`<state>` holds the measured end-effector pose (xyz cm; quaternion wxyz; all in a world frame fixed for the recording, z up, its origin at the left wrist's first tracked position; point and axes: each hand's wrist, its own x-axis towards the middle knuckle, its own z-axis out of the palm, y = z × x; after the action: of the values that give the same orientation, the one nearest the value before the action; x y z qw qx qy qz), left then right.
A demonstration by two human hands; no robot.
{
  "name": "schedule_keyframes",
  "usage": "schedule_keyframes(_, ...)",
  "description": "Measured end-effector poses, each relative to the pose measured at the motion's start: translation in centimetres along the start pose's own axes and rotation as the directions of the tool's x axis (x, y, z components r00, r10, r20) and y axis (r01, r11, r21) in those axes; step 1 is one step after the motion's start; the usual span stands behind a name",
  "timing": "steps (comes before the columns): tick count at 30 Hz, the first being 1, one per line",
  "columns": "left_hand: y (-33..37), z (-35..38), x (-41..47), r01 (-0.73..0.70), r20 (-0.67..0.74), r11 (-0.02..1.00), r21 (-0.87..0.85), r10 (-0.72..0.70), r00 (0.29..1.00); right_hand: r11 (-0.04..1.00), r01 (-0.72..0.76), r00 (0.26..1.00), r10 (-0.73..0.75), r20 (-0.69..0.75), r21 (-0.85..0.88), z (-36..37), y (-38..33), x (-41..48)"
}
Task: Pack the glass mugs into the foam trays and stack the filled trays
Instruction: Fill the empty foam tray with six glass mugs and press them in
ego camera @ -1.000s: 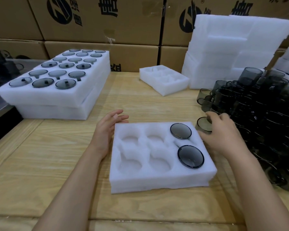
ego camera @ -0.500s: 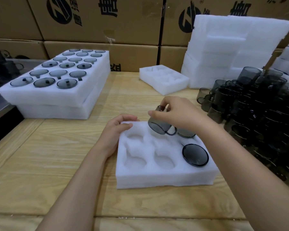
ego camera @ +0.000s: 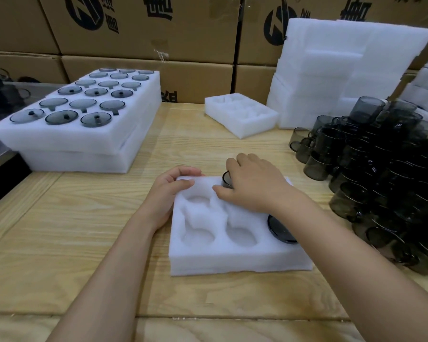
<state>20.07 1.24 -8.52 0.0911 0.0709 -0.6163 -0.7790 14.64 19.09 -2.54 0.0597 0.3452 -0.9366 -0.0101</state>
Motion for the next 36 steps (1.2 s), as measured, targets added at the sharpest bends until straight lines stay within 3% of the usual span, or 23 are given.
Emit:
schedule_keyframes(7,0.1,0.2,-0.1,0.019,-0.003,1.000,0.023,-0.019,1.000,0.976,-0.041,0.966,-0.016,0.257,0.215,1.6,0.7,0.4)
schedule_keyframes(12,0.1,0.3,-0.1,0.033,-0.011,0.999,0.026,-0.032,0.999,0.996,-0.035,0.970,0.012,0.242,0.088,2.7,0.1,0.3)
schedule_keyframes(15,0.5,0.5,-0.3,0.031,-0.016,0.994,0.108,-0.029,0.999,0.981,-0.028,0.970,-0.020,0.244,0.192,2.6,0.2,0.3)
schedule_keyframes(17,1.1,0.8,-0.5,-0.015,-0.049,0.969,0.245,0.027,0.998,0.917,-0.066,0.979,-0.015,0.202,0.392,2.2,0.6,0.1)
schedule_keyframes(19,2.0,1.2,-0.7,-0.099,-0.061,0.887,0.451,0.142,0.988,0.754,-0.193,0.981,0.141,0.132,0.628,1.8,0.8,-0.1)
schedule_keyframes(20,2.4,1.6,-1.0,-0.139,-0.032,0.816,0.560,0.189,0.981,0.729,-0.211,0.973,0.221,0.068,0.651,1.8,1.0,-0.1)
schedule_keyframes(22,2.6,3.2,-1.4,-0.188,0.088,0.587,0.788,0.195,0.977,0.880,-0.212,0.966,0.254,-0.045,0.425,2.1,1.2,0.0)
schedule_keyframes(24,2.2,5.1,-1.8,-0.205,0.185,0.209,0.956,0.113,0.976,0.920,-0.253,0.963,0.270,-0.014,0.297,2.4,1.0,0.1)
schedule_keyframes(25,1.9,5.7,-1.9,-0.204,0.198,0.077,0.976,0.084,0.977,0.920,-0.281,0.958,0.284,0.030,0.273,2.5,0.8,0.1)
schedule_keyframes(26,1.7,6.1,-2.0,-0.194,0.194,0.011,0.981,0.057,0.979,0.922,-0.293,0.955,0.293,0.040,0.252,2.7,0.8,0.1)
schedule_keyframes(32,1.5,5.9,-1.7,-0.145,0.144,-0.047,0.988,-0.023,0.989,0.926,-0.324,0.946,0.315,0.075,0.194,2.6,0.4,0.2)
schedule_keyframes(36,1.5,5.7,-1.8,-0.152,0.152,-0.026,0.988,-0.010,0.988,0.914,-0.338,0.941,0.323,0.101,0.225,2.6,0.5,0.2)
